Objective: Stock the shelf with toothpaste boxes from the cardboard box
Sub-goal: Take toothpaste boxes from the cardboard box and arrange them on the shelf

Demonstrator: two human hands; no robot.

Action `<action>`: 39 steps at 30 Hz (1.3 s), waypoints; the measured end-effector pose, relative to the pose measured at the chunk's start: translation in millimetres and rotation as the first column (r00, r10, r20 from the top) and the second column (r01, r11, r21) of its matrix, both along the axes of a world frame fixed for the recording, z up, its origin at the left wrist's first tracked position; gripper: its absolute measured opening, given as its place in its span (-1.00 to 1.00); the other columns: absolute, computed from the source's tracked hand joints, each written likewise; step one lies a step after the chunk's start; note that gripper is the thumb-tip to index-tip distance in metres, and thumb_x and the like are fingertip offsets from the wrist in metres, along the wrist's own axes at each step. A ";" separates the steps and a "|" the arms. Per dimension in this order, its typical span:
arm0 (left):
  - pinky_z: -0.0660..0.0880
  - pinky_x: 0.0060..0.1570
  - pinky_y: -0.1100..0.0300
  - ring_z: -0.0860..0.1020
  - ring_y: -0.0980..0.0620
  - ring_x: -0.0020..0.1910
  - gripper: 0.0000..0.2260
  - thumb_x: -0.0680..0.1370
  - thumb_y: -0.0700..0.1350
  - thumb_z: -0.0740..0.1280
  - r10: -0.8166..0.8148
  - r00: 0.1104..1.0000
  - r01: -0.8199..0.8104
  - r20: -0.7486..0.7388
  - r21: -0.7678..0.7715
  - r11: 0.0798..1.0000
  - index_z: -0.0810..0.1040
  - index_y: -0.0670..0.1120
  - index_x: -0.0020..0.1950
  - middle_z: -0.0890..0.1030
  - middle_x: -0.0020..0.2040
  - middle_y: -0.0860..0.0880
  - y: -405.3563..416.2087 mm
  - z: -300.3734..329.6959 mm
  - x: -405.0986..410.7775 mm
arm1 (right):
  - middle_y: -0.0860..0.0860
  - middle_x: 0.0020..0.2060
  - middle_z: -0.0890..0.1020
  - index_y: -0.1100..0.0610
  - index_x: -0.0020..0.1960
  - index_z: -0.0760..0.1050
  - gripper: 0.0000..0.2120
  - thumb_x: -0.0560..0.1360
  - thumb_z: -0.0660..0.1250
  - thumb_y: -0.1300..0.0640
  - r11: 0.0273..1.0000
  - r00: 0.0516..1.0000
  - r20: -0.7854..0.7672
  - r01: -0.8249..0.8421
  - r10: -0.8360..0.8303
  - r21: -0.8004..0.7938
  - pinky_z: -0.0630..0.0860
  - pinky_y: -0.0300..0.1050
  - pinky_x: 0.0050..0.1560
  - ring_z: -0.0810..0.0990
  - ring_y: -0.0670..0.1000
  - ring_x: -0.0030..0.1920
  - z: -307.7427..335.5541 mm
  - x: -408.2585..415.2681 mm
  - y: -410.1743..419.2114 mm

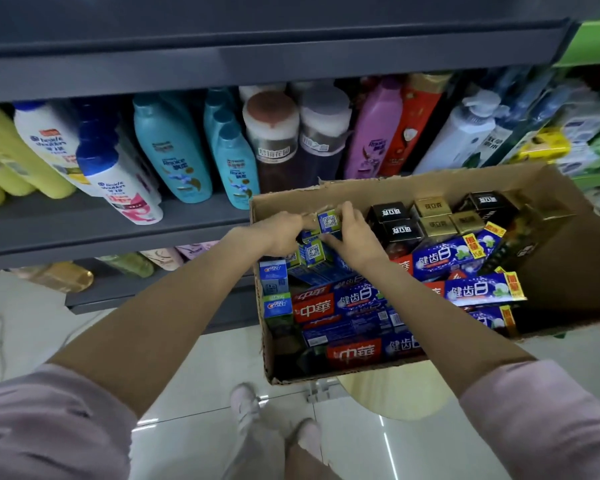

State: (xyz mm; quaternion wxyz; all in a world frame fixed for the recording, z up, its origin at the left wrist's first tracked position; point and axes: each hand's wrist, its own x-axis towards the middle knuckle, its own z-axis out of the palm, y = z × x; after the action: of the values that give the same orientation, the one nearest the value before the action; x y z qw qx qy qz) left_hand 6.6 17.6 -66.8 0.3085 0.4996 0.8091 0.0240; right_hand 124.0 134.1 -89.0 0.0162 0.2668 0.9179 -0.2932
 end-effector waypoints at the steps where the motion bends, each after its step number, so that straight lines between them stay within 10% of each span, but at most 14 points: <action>1: 0.30 0.38 -0.01 0.34 -0.12 0.41 -0.43 0.49 -0.36 0.24 -0.016 1.000 0.016 0.014 0.005 1.000 0.33 0.02 0.46 0.35 0.46 -0.10 -0.6 3.3 -0.1 | 0.19 0.19 0.42 0.14 0.28 0.23 -0.56 0.52 0.31 -0.01 0.999 1.000 0.017 0.014 -0.014 -0.029 0.51 0.18 0.03 0.52 0.24 0.08 -0.6 0.3 0.6; 6: 0.45 0.14 0.03 0.53 -0.05 0.12 -0.82 0.51 -0.04 0.37 -0.026 0.999 0.028 -0.044 0.051 0.998 0.58 -0.09 0.06 0.61 0.09 -0.05 -5.0 17.9 0.0 | 0.20 0.17 0.39 0.08 0.33 0.23 -0.54 0.52 0.30 -0.03 1.000 0.998 0.060 0.016 -0.016 0.000 0.50 0.18 0.05 0.51 0.27 0.07 0.8 -1.8 2.1; 11: 0.28 0.26 0.08 0.49 0.06 0.07 -0.51 0.31 0.37 0.36 -0.153 0.978 0.147 -0.141 -0.055 0.988 0.60 0.05 0.05 0.60 0.04 0.09 -23.9 28.2 -1.5 | 0.18 0.16 0.40 0.21 0.19 0.27 -0.55 0.42 0.43 0.25 0.995 0.992 0.091 -0.093 0.091 0.026 0.45 0.08 0.14 0.51 0.21 0.11 11.9 -12.6 8.4; 16: -0.06 0.45 -0.03 0.39 0.05 0.30 -0.71 0.29 0.27 0.45 -0.259 0.941 0.225 -0.219 -0.170 0.960 0.50 0.12 -0.23 0.54 0.24 0.06 -30.5 24.4 2.6 | 0.13 0.19 0.44 0.18 0.20 0.30 -0.57 0.42 0.40 0.31 0.993 0.991 0.072 -0.112 0.108 0.043 0.44 0.08 0.16 0.51 0.17 0.13 8.7 -6.6 3.9; 22: 0.31 0.29 0.02 0.45 -0.04 0.18 -0.74 0.40 0.11 0.43 -0.207 0.941 0.208 -0.269 -0.026 0.978 0.52 -0.06 -0.18 0.47 0.24 -0.04 -36.8 24.8 10.0 | 0.16 0.19 0.41 0.21 0.25 0.35 -0.58 0.44 0.40 0.26 0.983 0.977 0.140 -0.168 0.158 0.068 0.40 0.03 0.20 0.46 0.19 0.18 16.7 -12.0 7.6; 27: 0.43 -0.17 0.12 0.50 -0.03 -0.14 -0.74 0.46 -0.01 0.41 0.029 0.999 -0.024 -0.026 0.193 0.981 0.54 -0.18 -0.03 0.56 -0.11 -0.08 -48.7 37.2 12.0 | 0.17 0.21 0.48 0.24 0.25 0.31 -0.57 0.45 0.39 0.27 0.987 0.985 0.069 -0.157 0.159 -0.038 0.36 -0.04 0.20 0.46 0.15 0.23 27.4 -1.2 1.2; 35: 0.36 -0.31 0.43 0.46 0.22 -0.29 -0.79 0.50 -0.03 0.39 0.415 0.843 -0.537 0.343 0.594 0.600 0.40 -0.07 -0.03 0.51 -0.24 0.11 -47.5 72.8 17.7 | 0.11 0.25 0.52 0.18 0.31 0.38 -0.55 0.45 0.41 0.23 0.960 0.936 -0.312 -0.224 0.163 -0.170 0.35 -0.05 0.32 0.44 0.05 0.31 73.2 1.3 -9.3; 39: 0.53 -0.03 0.03 0.61 -0.08 -0.09 -0.69 0.47 0.00 0.42 0.453 0.593 -0.805 0.665 0.483 0.345 0.35 -0.09 0.03 0.61 -0.06 -0.13 -49.4 70.6 24.4 | 0.09 0.26 0.53 0.10 0.33 0.40 -0.56 0.47 0.37 0.22 0.906 0.895 -0.445 -0.168 -0.025 -0.388 0.42 0.05 0.32 0.50 0.06 0.28 85.6 9.0 -16.0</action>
State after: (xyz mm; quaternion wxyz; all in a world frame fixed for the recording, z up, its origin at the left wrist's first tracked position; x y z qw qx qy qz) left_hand 30.9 -31.8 3.8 0.2015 0.1961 0.7634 0.5816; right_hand 133.0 118.1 -3.4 -0.1238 0.1493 0.8232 -0.5336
